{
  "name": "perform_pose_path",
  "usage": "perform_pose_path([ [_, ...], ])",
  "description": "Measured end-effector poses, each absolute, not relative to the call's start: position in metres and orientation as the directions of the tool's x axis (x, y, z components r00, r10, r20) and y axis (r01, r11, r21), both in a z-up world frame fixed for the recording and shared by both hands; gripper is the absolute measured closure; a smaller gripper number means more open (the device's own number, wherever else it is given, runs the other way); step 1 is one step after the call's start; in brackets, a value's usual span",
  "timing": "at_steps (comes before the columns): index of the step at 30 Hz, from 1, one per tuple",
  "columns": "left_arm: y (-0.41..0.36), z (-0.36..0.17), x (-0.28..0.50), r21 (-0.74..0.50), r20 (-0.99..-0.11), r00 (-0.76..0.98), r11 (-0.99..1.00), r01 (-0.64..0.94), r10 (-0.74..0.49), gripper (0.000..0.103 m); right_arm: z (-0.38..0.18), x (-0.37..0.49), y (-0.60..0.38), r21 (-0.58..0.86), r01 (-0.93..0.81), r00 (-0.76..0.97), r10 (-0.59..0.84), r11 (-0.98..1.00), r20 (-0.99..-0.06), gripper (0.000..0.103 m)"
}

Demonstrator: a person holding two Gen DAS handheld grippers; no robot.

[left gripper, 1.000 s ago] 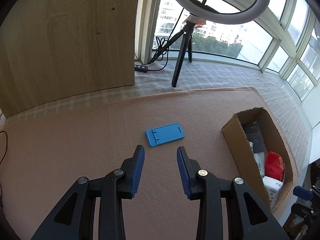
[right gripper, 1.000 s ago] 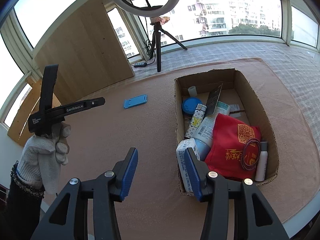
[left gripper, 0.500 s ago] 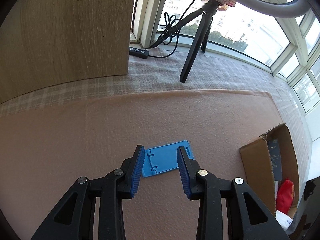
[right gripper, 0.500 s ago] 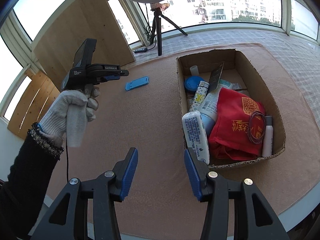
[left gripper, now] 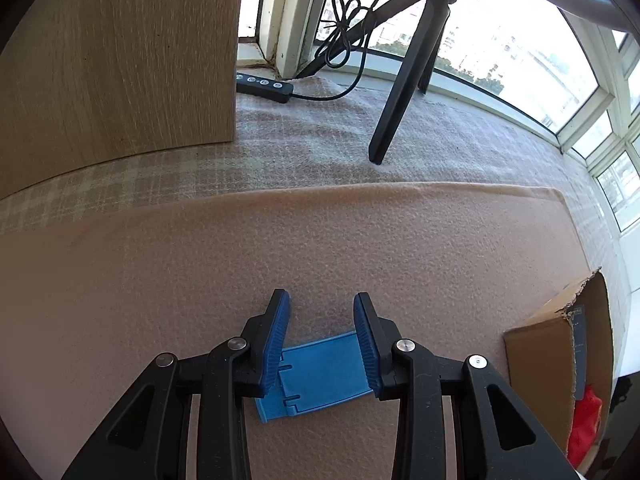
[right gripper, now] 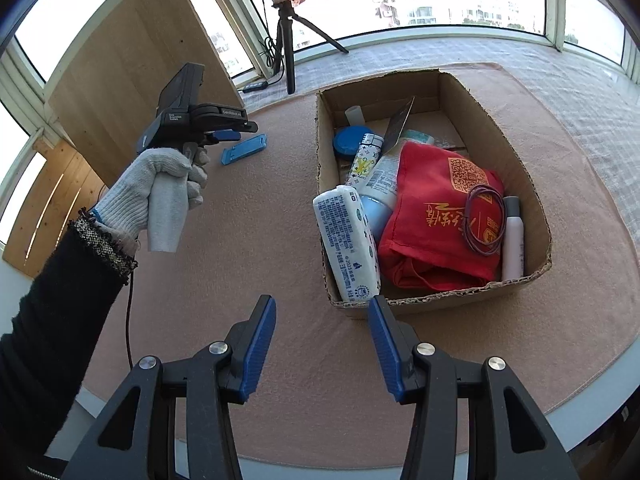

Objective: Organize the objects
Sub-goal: 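Close the left tool on the blue phone stand and lift it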

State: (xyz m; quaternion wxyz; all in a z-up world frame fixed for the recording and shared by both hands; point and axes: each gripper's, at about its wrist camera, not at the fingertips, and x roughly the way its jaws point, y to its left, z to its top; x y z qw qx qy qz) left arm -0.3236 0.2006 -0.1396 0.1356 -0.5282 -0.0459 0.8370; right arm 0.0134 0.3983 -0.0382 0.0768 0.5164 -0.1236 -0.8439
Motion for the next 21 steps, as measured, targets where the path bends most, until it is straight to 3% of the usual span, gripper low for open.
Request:
perform_pose_path([
  [4, 0.204, -0.141, -0.321, -0.202, -0.881, -0.385, -0.955, -0.219, 0.275, 0.069, -0.037, 0.011, 0.401, 0.288, -0.004, -0.458, -0.254, -0.958, -0.852, 0.059],
  [6, 0.205, -0.141, -0.316, -0.206, -0.883, -0.371, -0.949, -0.241, 0.286, 0.075, -0.036, 0.009, 0.399, 0.289, -0.001, -0.456, -0.256, -0.957, -0.852, 0.059],
  [10, 0.214, -0.139, -0.295, -0.143, -0.888, -0.376, -0.935, -0.323, 0.266, 0.076, -0.038, 0.006, 0.395, 0.296, 0.007, -0.450, -0.268, -0.955, -0.852, 0.059],
  [21, 0.198, -0.131, -0.222, -0.118, -0.884, -0.383, -0.919, -0.376, 0.270, 0.077, -0.032, -0.003, 0.372, 0.323, 0.062, -0.455, -0.314, -0.945, -0.833, 0.059],
])
